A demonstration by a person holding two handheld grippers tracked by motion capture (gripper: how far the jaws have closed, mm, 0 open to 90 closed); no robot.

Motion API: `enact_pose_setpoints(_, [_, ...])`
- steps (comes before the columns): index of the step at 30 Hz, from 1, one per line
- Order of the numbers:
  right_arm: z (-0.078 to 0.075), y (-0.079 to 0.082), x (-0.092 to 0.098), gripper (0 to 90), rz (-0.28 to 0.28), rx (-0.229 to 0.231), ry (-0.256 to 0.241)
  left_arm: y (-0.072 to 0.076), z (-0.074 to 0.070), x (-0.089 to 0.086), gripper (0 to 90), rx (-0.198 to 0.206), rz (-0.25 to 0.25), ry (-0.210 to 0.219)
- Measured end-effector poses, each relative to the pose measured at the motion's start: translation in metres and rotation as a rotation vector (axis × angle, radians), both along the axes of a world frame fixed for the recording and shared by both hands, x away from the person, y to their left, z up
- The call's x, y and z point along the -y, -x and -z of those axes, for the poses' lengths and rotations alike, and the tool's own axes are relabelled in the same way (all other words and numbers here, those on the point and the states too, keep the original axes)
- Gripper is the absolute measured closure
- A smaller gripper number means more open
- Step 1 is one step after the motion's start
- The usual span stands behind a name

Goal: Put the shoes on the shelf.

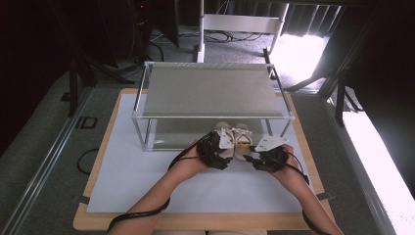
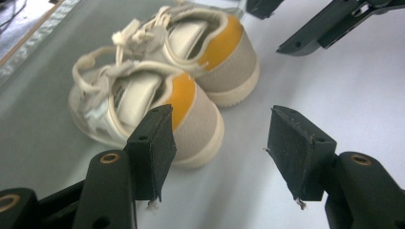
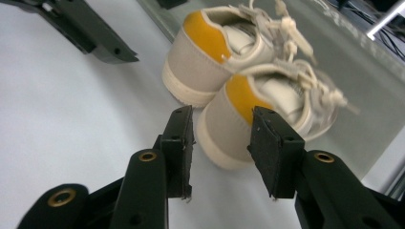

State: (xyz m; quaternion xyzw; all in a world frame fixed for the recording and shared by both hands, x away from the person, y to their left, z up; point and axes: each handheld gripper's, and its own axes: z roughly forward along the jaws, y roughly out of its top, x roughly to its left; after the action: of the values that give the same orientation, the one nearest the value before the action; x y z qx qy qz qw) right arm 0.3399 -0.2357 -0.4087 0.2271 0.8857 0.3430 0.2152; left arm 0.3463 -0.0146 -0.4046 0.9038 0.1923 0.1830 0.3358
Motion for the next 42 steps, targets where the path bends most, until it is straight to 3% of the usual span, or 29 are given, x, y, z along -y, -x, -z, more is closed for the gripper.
enact_pose_setpoints(6, [0.013,0.006,0.004,60.5,0.084,-0.026,-0.084,0.01,0.009,-0.003,42.9,-0.006,-0.04,0.012])
enact_pose_setpoints(8, [0.017,0.008,0.004,61.8,0.107,-0.032,-0.104,0.013,0.011,-0.004,44.9,0.008,-0.066,0.026])
enact_pose_setpoints(11, [0.022,0.01,0.003,65.0,0.128,-0.05,-0.119,0.013,0.013,-0.008,55.2,0.021,-0.114,0.053])
enact_pose_setpoints(15, [0.026,0.011,0.005,75.8,0.163,-0.055,-0.159,0.01,0.017,-0.014,69.4,-0.021,-0.162,0.097])
enact_pose_setpoints(19, [0.03,0.009,0.007,86.9,0.195,-0.063,-0.18,0.007,0.025,-0.014,82.1,-0.057,-0.162,0.092])
enact_pose_setpoints(25, [0.031,0.004,0.002,86.4,0.222,-0.071,-0.179,0.002,0.032,-0.004,82.3,-0.064,-0.144,0.071])
enact_pose_setpoints(31, [0.03,-0.002,-0.005,86.6,0.23,-0.053,-0.143,-0.01,0.033,0.003,82.4,-0.053,-0.14,0.057])
enact_pose_setpoints(36, [0.03,-0.008,-0.003,86.5,0.248,-0.064,-0.154,-0.013,0.035,0.006,82.3,-0.005,-0.121,0.035])
enact_pose_setpoints(42, [0.031,-0.017,-0.008,85.7,0.268,-0.053,-0.144,-0.023,0.036,0.007,82.4,-0.012,-0.143,0.044])
